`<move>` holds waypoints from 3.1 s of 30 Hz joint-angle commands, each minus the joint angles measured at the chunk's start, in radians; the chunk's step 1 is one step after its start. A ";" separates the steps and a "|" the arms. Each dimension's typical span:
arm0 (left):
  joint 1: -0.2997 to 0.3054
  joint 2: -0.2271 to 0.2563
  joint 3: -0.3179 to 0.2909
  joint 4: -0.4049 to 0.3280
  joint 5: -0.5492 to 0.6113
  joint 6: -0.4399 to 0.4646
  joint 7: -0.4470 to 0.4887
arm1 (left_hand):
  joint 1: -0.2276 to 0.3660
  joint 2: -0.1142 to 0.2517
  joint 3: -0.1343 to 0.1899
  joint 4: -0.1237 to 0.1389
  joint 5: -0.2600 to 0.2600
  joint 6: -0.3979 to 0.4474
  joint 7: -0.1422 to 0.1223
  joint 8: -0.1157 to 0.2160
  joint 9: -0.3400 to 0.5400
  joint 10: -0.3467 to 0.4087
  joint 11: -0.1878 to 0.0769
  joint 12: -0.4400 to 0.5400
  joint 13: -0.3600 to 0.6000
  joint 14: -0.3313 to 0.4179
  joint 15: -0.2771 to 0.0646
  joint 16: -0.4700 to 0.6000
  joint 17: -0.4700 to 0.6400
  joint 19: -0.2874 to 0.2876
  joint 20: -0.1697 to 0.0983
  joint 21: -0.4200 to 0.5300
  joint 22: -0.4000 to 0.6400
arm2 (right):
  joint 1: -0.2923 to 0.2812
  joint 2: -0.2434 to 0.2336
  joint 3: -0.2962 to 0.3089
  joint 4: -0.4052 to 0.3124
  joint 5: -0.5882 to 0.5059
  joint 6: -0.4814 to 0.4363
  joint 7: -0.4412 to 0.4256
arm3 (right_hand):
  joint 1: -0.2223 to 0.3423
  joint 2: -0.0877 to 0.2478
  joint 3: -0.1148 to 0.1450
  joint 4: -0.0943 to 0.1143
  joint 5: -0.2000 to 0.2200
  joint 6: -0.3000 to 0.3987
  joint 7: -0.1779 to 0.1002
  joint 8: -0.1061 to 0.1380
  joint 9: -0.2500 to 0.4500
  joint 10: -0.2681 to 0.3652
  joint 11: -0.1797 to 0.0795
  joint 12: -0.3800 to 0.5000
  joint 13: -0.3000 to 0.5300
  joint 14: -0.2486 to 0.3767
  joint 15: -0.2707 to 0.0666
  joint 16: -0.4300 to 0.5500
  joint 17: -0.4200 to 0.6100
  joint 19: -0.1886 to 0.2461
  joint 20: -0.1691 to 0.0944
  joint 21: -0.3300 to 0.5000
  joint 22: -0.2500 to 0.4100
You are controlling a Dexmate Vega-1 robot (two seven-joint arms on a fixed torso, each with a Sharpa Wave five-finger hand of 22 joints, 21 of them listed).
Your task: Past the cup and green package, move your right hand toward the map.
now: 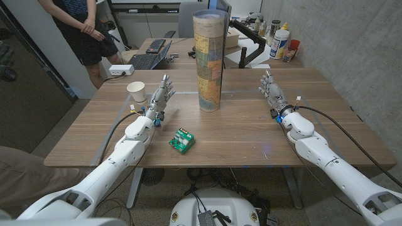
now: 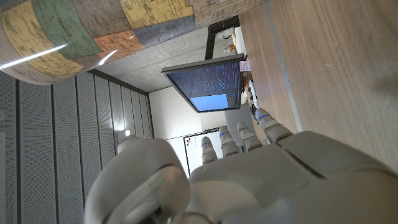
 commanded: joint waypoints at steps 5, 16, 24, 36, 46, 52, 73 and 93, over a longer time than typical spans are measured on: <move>-0.003 0.002 -0.005 0.009 -0.006 -0.007 -0.011 | -0.010 0.003 -0.008 0.002 0.001 0.004 -0.004 0.007 0.002 -0.001 0.001 0.006 0.003 -0.007 -0.019 0.004 0.003 0.003 -0.008 0.003 0.002 | 0.022 0.011 -0.020 -0.001 -0.011 -0.012 0.009 | 0.013 0.005 -0.002 -0.008 0.009 -0.004 0.002 0.006 0.002 -0.005 0.009 0.006 0.003 -0.031 -0.002 0.002 0.006 -0.004 0.003 -0.003 0.004; 0.011 0.011 -0.015 0.000 -0.013 -0.009 -0.007 | -0.012 0.002 -0.008 0.003 0.001 0.009 -0.005 0.010 0.002 -0.001 0.000 0.007 0.003 -0.007 -0.017 0.004 0.003 0.003 -0.007 0.003 0.002 | 0.048 0.028 -0.036 0.016 -0.026 -0.002 0.019 | 0.015 0.009 -0.001 -0.009 0.013 -0.005 0.003 0.007 0.002 -0.007 0.007 0.006 0.003 -0.034 -0.004 0.002 0.006 -0.009 -0.001 -0.005 0.004; 0.013 0.009 -0.017 0.005 -0.018 -0.013 -0.013 | -0.014 0.000 -0.008 0.003 0.002 0.011 -0.005 0.011 0.002 -0.001 0.000 0.008 0.003 -0.010 -0.012 0.003 0.003 0.001 -0.005 0.002 0.002 | 0.052 0.026 -0.041 0.008 -0.030 -0.005 0.023 | 0.017 0.012 -0.001 -0.010 0.016 -0.004 -0.001 0.007 0.002 -0.006 0.008 0.007 0.003 -0.035 -0.006 0.002 0.006 -0.011 -0.002 -0.006 0.004; 0.006 0.016 -0.021 0.014 -0.016 -0.018 -0.021 | -0.016 -0.001 -0.007 0.004 0.002 0.013 -0.005 0.013 0.002 -0.001 0.000 0.009 0.002 -0.011 -0.011 0.003 0.003 0.000 -0.005 0.002 0.002 | 0.061 0.031 -0.049 0.004 -0.034 -0.011 0.027 | 0.020 0.015 -0.001 -0.011 0.019 -0.003 -0.002 0.008 0.002 -0.008 0.010 0.008 0.003 -0.036 -0.006 0.003 0.006 -0.014 -0.002 -0.006 0.004; -0.005 0.017 -0.023 0.020 -0.015 -0.021 -0.027 | -0.017 -0.003 -0.007 0.004 0.003 0.020 -0.004 0.015 0.002 0.000 0.001 0.010 0.002 -0.011 -0.011 0.003 0.003 0.001 -0.004 0.002 0.002 | 0.062 0.035 -0.053 0.006 -0.033 -0.002 0.037 | 0.022 0.018 -0.001 -0.012 0.023 -0.006 -0.003 0.007 0.002 -0.010 0.014 0.008 0.003 -0.041 -0.001 0.002 0.006 -0.020 -0.002 -0.008 0.004; -0.012 0.016 -0.022 0.024 -0.012 -0.023 -0.028 | -0.017 -0.003 -0.006 0.004 0.003 0.021 -0.005 0.016 0.002 0.000 0.000 0.010 0.002 -0.011 -0.012 0.003 0.003 0.000 -0.004 0.002 0.002 | 0.057 0.034 -0.052 -0.004 -0.039 0.005 0.032 | 0.024 0.018 -0.002 -0.013 0.025 -0.011 -0.002 0.005 0.003 -0.016 0.016 0.006 0.003 -0.045 0.003 0.001 0.006 -0.023 -0.001 -0.009 0.004; -0.006 0.023 -0.025 0.010 -0.009 -0.019 -0.019 | -0.018 -0.004 -0.004 0.003 0.005 0.024 -0.005 0.016 0.002 -0.003 0.000 0.011 0.002 -0.019 -0.013 0.001 0.003 -0.005 -0.011 0.000 0.002 | 0.050 0.028 -0.056 -0.019 -0.052 0.038 0.051 | 0.048 0.013 -0.002 -0.028 0.037 -0.038 0.006 0.000 0.003 -0.048 0.019 -0.002 0.003 -0.065 0.012 -0.002 0.005 -0.031 0.003 -0.010 0.004; 0.002 0.025 -0.023 -0.003 -0.001 -0.017 -0.005 | -0.017 -0.004 -0.002 0.003 0.006 0.026 -0.005 0.017 0.002 -0.003 0.002 0.011 0.002 -0.020 -0.012 0.001 0.002 -0.006 -0.010 0.000 0.001 | 0.045 0.023 -0.063 -0.020 -0.060 0.070 0.081 | 0.092 0.016 0.006 -0.053 0.057 -0.077 0.021 -0.002 0.003 -0.078 0.032 -0.004 0.004 -0.084 0.031 -0.002 0.005 -0.017 -0.002 -0.004 0.002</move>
